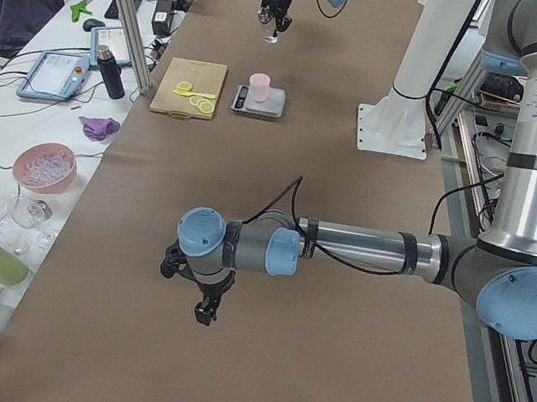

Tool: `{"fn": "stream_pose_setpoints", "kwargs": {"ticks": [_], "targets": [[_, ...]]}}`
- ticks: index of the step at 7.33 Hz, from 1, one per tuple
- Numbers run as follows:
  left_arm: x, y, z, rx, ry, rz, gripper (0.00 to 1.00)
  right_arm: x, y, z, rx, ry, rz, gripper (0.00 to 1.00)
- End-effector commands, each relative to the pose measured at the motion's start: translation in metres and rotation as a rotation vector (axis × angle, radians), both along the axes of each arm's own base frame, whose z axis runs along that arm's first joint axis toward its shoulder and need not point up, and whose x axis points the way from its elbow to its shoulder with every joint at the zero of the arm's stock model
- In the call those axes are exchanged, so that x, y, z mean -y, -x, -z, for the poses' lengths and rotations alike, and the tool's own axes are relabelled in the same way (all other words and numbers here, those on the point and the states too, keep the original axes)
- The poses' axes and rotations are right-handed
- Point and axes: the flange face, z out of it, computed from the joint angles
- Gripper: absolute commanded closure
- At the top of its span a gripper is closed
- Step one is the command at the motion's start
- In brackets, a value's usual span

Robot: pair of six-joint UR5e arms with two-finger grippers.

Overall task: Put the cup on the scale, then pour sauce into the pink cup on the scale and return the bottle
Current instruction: 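Turn the bottle upright and carry it back toward its spot with the right gripper, then lower the dispenser bottle onto the table with the right gripper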

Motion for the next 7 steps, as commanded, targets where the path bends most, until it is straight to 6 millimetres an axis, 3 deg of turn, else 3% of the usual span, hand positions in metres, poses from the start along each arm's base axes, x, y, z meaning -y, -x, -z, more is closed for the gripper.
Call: {"fn": "stream_pose_setpoints", "kwargs": {"ticks": [1,4,7], "targets": [[0.0,0.0,0.001,0.0,-0.002,0.0,0.01,-0.008,-0.021,-0.029,0.124,-0.027,0.022,1.0],[0.0,0.0,0.001,0.0,-0.002,0.0,0.01,-0.022,-0.031,-0.069,0.235,-0.054,0.027,1.0],[0.0,0.0,0.001,0.0,-0.004,0.0,0.01,-0.012,-0.021,-0.157,0.382,-0.104,0.01,1.0]]}}
